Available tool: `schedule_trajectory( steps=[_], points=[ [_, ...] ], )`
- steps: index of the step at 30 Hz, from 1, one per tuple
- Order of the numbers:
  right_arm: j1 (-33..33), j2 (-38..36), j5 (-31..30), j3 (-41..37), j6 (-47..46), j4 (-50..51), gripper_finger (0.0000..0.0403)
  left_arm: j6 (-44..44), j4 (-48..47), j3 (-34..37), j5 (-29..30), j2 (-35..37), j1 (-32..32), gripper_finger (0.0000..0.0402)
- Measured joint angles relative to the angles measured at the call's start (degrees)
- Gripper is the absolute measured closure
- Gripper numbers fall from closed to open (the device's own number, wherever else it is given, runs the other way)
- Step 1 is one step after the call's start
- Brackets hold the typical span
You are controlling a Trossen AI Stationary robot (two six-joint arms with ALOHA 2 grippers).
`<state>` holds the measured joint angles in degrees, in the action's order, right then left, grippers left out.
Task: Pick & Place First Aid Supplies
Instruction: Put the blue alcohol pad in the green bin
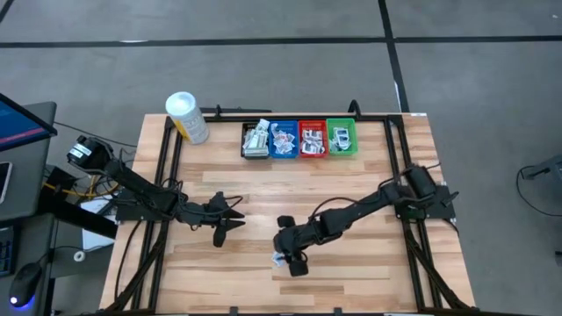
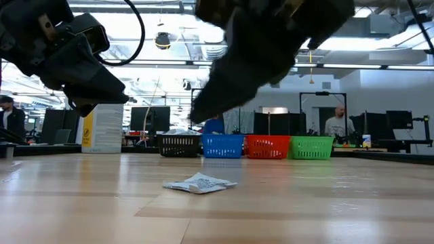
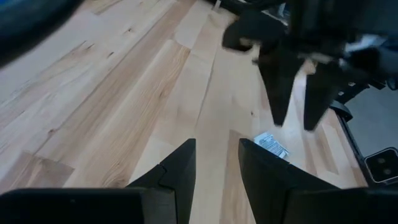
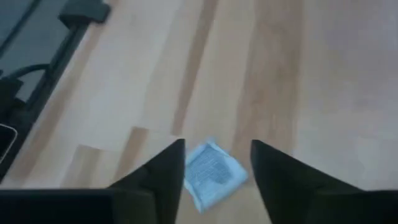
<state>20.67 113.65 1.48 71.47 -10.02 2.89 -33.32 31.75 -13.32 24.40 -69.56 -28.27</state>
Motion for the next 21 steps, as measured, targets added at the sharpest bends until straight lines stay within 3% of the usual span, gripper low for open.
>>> schedule_trajectory(
  steps=[4,9,16,21],
  points=[
    [0.01,3.15,0.55,-0.05,-0.15,-0.68,0.0189,-0.15,0.04,0.04,-0.01,-0.56,0.00,0.0280],
    [-0.28,6.71,1.09,0.17,-0.25,-2.00,0.0175,-0.30,-0.04,0.07,-0.26,-1.22,-0.21,0.0280],
    [-0.59,9.99,1.44,0.41,-2.98,-2.34,0.0195,-0.38,0.15,0.04,-0.25,-1.49,-0.28,0.0280],
    [-0.51,9.81,1.17,0.32,-2.02,-2.12,0.0239,-0.39,0.17,0.04,-0.25,-1.49,-0.28,0.0280]
  ],
)
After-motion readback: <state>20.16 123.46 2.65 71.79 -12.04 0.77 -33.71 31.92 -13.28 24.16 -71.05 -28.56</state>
